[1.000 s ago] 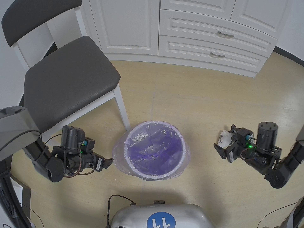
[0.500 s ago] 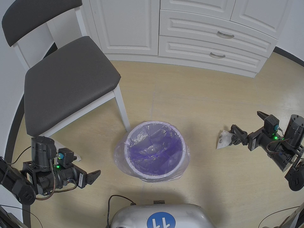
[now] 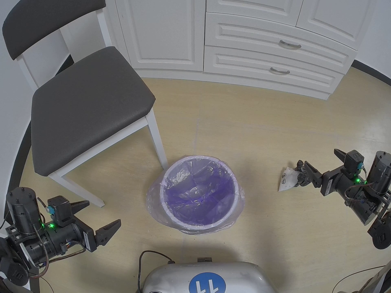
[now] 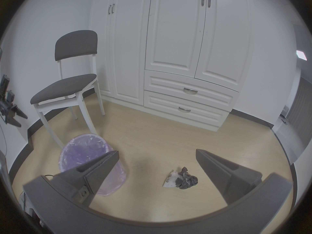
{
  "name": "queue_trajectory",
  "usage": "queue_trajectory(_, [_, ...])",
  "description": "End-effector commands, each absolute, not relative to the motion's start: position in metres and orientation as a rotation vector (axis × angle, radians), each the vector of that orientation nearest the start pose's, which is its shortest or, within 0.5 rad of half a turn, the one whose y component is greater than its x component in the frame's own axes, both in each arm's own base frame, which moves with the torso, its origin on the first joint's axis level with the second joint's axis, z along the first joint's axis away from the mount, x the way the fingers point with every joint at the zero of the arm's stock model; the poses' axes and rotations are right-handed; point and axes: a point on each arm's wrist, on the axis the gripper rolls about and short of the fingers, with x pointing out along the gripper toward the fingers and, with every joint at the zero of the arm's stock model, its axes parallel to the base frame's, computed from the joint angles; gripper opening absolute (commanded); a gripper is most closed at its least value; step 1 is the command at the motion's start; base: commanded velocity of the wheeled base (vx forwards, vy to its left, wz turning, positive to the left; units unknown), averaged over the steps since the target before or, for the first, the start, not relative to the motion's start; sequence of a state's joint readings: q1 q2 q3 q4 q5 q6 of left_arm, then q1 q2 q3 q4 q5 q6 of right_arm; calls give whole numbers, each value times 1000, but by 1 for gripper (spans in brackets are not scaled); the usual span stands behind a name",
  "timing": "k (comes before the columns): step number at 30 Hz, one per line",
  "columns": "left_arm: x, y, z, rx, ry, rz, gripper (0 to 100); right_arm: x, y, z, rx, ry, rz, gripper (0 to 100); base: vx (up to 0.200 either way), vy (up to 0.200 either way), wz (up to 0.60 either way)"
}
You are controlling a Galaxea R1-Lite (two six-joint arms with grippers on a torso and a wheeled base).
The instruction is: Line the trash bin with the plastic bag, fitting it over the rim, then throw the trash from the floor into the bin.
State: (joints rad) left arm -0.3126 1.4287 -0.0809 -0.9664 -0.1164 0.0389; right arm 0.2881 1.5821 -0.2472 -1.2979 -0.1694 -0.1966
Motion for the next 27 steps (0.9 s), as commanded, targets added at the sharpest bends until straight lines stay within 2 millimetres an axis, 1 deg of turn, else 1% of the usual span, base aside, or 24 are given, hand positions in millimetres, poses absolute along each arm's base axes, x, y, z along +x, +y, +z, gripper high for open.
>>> queue_trajectory(1, [136, -54, 129, 49, 224, -476, 100, 230, 50, 143, -200, 80, 54, 100, 0, 0, 0])
queue_trajectory(2, [136, -54, 129, 49, 224, -476, 100, 230, 50, 143, -200, 80, 54, 100, 0, 0, 0])
queue_trajectory(3, [131, -56, 133, 46, 195, -500, 100, 247, 47, 152, -195, 125, -25, 100, 0, 0, 0])
queue_trajectory(4, [127, -57, 135, 46, 179, -520, 100, 259, 46, 160, -165, 169, -66, 100, 0, 0, 0])
queue_trajectory(5, [126, -60, 138, 47, 163, -537, 100, 269, 48, 171, -105, 214, -77, 100, 0, 0, 0])
queue_trajectory(6, [125, -61, 139, 47, 157, -545, 100, 275, 50, 180, -46, 256, -81, 100, 0, 0, 0])
queue_trajectory(9, [125, -64, 142, 49, 142, -528, 100, 291, 55, 215, 177, 430, -123, 100, 0, 0, 0])
queue_trajectory(10, [126, -64, 142, 49, 142, -525, 100, 292, 55, 216, 185, 440, -124, 100, 0, 0, 0])
queue_trajectory(11, [127, -64, 144, 51, 141, -502, 100, 298, 56, 221, 270, 527, -135, 100, 0, 0, 0])
queue_trajectory(12, [129, -65, 145, 50, 141, -484, 100, 303, 57, 218, 317, 614, -124, 100, 0, 0, 0])
queue_trajectory(14, [130, -65, 146, 51, 136, -467, 100, 315, 57, 209, 326, 673, -112, 100, 0, 0, 0])
queue_trajectory(18, [131, -65, 149, 50, 123, -461, 100, 332, 35, 196, 347, 689, -174, 100, 0, 0, 0])
queue_trajectory(19, [131, -65, 149, 50, 123, -461, 100, 332, 35, 196, 347, 689, -174, 100, 0, 0, 0])
queue_trajectory(20, [132, -65, 150, 49, 121, -459, 100, 340, 23, 187, 351, 712, -195, 100, 0, 0, 0])
queue_trajectory(22, [132, -65, 150, 49, 122, -455, 100, 345, 12, 179, 361, 734, -198, 100, 0, 0, 0])
queue_trajectory(27, [133, -65, 150, 49, 124, -452, 100, 349, -18, 166, 399, 785, -156, 100, 0, 0, 0])
